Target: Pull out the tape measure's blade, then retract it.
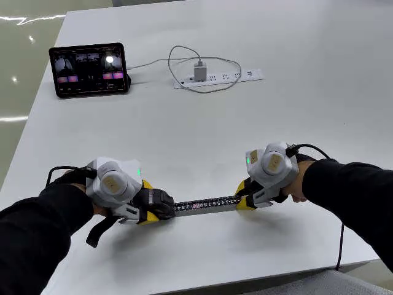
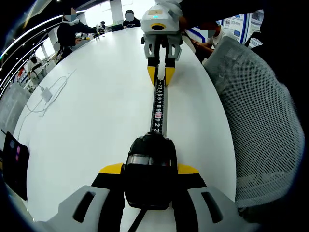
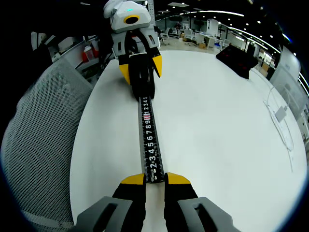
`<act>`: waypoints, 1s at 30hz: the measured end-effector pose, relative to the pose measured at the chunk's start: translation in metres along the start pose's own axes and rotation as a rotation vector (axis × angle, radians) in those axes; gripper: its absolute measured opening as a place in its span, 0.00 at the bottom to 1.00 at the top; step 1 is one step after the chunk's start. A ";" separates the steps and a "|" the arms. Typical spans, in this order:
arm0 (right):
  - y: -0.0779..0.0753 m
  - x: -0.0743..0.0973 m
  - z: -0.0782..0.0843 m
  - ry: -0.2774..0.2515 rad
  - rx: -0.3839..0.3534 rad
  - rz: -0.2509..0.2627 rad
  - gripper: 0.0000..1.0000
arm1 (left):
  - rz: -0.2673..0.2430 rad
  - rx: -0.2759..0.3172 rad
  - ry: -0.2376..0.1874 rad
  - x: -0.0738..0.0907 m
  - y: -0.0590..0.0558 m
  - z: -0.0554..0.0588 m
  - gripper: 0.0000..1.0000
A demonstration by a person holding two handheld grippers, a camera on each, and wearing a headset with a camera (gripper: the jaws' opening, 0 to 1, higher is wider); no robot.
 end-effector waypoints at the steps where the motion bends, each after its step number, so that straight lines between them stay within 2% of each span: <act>1: 0.000 0.000 0.001 0.001 0.004 0.001 0.10 | 0.000 0.000 0.000 0.000 0.000 0.000 0.32; 30: -0.003 0.011 0.014 0.016 0.002 0.007 0.10 | -0.008 0.004 -0.010 -0.001 0.000 0.000 0.32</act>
Point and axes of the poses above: the centre of the closed fingertips' face, and the gripper's own axes: x roughly backward along the fingers, y roughly to its left, z roughly out of its underside, the point moved 9 cm from there along x, roughly backward along the fingers, and after that the axes turned 3 degrees about -x, right-handed, at the moved point
